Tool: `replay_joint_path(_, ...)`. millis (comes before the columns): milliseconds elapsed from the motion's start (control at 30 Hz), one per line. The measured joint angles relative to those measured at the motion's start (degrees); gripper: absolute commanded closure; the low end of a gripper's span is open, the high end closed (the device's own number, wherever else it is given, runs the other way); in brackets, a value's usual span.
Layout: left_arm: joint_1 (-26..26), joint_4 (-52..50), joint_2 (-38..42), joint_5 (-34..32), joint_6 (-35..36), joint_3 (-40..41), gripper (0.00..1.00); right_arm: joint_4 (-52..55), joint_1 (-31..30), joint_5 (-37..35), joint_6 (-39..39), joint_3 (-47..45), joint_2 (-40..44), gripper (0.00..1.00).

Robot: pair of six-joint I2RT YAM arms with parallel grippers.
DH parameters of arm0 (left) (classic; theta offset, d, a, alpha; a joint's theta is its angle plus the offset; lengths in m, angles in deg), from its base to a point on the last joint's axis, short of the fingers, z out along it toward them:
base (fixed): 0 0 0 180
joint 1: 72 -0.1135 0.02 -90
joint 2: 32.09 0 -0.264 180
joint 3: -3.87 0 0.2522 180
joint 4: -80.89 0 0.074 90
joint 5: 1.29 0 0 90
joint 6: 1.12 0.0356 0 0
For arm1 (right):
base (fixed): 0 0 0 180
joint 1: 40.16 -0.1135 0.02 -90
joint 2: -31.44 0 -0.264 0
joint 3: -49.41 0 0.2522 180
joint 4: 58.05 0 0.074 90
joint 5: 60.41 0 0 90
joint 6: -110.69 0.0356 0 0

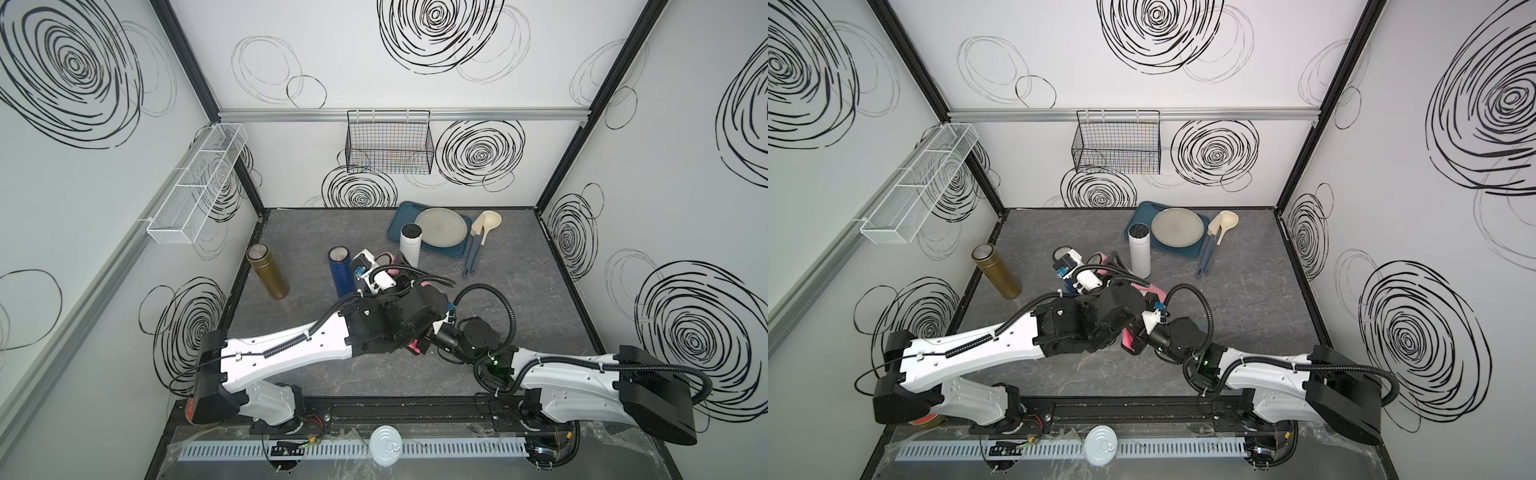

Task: Wipe the surface of the thermos
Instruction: Wipe the dirt from the surface of the thermos.

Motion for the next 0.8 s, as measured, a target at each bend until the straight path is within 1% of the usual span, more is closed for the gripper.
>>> replay_joint_path(200, -0.2, -1.6, 1.0, 0.1, -4.8, 0.9, 1.00, -4.6, -0.5, -2.1, 0.1, -0.1, -2.9, 1.00)
replay_joint_path(300, -0.2, -1.6, 1.0, 0.7, -6.5, 1.0, 1.00, -7.0, -0.7, -4.9, 0.3, -3.2, -3.0, 1.00)
replay_joint_path(433, -0.2, -1.7, 1.0, 1.3, -9.0, 1.1, 1.00, -7.2, -0.6, -8.8, 0.6, -5.6, -3.2, 1.00)
replay_joint_path(567, -0.3, -1.8, 1.0, 0.7, -10.7, 1.2, 1.00, -7.8, -0.6, -9.9, 0.5, -3.0, -6.2, 1.00)
replay_joint_path(700, -0.3, -1.6, 1.1, -0.5, -12.8, 1.2, 1.00, -7.8, -0.7, -11.7, 0.7, 3.3, -11.1, 1.00)
replay_joint_path(800, -0.5, -1.5, 1.4, -1.3, -14.0, 1.2, 1.00, -7.8, -0.7, -13.7, 1.4, 6.6, -12.8, 1.00)
